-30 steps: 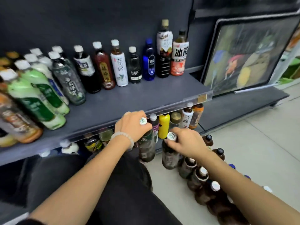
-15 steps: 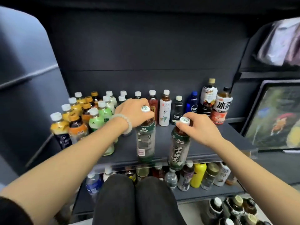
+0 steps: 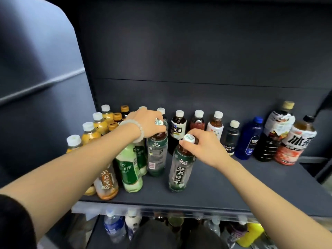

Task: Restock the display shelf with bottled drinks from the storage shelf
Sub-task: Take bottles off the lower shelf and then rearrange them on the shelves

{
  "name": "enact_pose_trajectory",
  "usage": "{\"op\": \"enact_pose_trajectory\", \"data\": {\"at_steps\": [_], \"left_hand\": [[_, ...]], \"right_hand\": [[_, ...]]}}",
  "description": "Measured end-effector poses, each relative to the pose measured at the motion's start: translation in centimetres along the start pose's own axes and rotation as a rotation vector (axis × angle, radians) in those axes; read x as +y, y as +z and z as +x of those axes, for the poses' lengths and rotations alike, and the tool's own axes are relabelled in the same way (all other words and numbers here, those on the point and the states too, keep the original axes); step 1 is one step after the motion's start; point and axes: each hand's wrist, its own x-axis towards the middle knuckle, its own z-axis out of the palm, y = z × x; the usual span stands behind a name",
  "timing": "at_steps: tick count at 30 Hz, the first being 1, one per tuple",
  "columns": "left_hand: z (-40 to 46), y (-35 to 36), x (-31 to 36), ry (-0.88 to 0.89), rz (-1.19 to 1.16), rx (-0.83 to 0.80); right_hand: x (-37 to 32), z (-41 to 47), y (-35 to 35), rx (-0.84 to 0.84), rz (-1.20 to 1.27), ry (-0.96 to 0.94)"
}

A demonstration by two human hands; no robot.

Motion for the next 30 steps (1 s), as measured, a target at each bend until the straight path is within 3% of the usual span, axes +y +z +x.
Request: {"op": "enact_pose_trajectory", "data": {"at_steps": [8,17,30], "left_hand": [[4.2,2.4,-2.3,-0.013,0.032,-0.081],[4.8,3.3,-3.0,0.086,-0.015,-0.078],[3.2,1.9,-4.4,0.194,-0.190,-0.188]], "right_hand": [[-0.5,3.7,4.4,-0.103,0.072,-0.032],[-1.6,3.3,5.3,-0.155,0.084,-0.061],[-3.8,2.0,6.3,-0.121,0.086,-0.053]]}}
